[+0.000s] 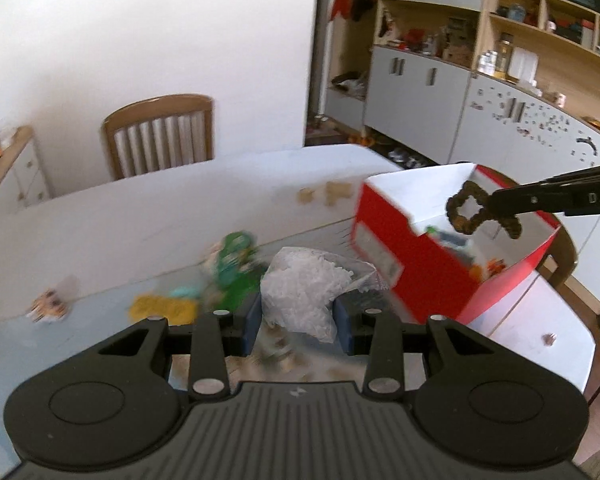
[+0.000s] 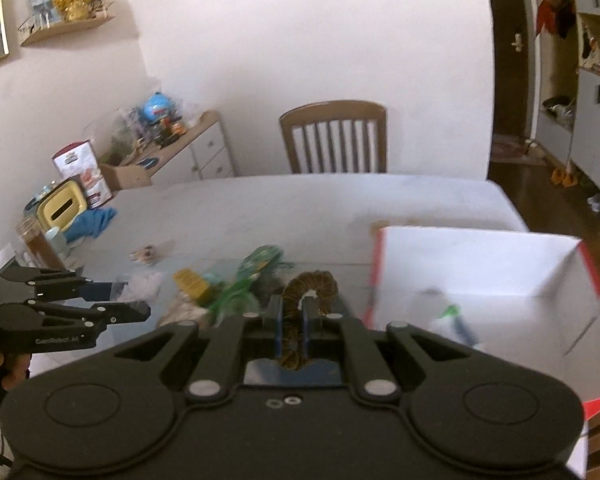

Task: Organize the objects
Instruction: 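Lift and carry the fluffy bag and fuzzy cord over the red shoebox, then open left gripper releasing fluffy bag while right gripper drops brown cord into box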

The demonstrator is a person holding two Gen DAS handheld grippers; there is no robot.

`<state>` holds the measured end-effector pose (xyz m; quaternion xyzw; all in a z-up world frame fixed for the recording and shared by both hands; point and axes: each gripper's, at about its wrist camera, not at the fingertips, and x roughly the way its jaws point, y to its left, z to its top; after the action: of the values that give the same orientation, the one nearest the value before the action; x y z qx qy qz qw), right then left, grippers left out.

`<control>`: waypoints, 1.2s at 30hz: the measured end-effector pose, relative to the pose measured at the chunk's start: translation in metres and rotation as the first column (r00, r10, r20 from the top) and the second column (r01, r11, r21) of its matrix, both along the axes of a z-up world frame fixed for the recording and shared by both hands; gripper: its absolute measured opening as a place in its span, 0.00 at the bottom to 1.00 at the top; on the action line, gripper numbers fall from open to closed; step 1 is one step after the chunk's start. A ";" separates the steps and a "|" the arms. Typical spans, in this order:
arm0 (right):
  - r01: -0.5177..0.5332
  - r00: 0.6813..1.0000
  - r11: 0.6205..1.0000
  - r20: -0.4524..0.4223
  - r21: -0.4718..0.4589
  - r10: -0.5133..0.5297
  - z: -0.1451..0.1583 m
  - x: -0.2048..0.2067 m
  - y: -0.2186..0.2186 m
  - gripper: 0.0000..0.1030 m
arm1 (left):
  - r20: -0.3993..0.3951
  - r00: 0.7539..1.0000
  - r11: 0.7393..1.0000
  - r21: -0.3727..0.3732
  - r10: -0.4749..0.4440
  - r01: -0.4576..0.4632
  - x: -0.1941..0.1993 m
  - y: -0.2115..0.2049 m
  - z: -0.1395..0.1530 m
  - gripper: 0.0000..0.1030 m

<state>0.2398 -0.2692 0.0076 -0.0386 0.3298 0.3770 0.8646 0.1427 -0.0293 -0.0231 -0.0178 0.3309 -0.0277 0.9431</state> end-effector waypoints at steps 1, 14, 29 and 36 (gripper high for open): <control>0.008 1.000 1.000 0.006 0.000 -0.008 0.000 0.003 -0.007 0.07 | 0.003 1.000 1.000 0.003 -0.013 0.013 0.007 -0.010 0.002 0.36; 0.119 0.993 0.992 -0.005 -0.030 -0.120 -0.026 0.062 -0.096 0.07 | -0.039 0.990 0.989 0.047 -0.137 0.139 0.096 -0.129 -0.003 0.36; 0.089 0.995 0.984 -0.030 -0.157 -0.095 -0.084 0.102 -0.119 0.07 | -0.153 0.969 0.973 0.096 -0.192 0.208 0.195 -0.207 -0.038 0.36; 0.058 0.995 0.978 -0.066 -0.201 -0.072 -0.102 0.116 -0.116 0.07 | -0.245 0.949 0.964 0.126 -0.197 0.233 0.239 -0.231 -0.063 0.36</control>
<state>0.3558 -0.3850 -0.0943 -0.1004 0.3981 0.3148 0.8558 0.3815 -0.2607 -0.0861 0.0879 0.4390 -0.1028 0.8882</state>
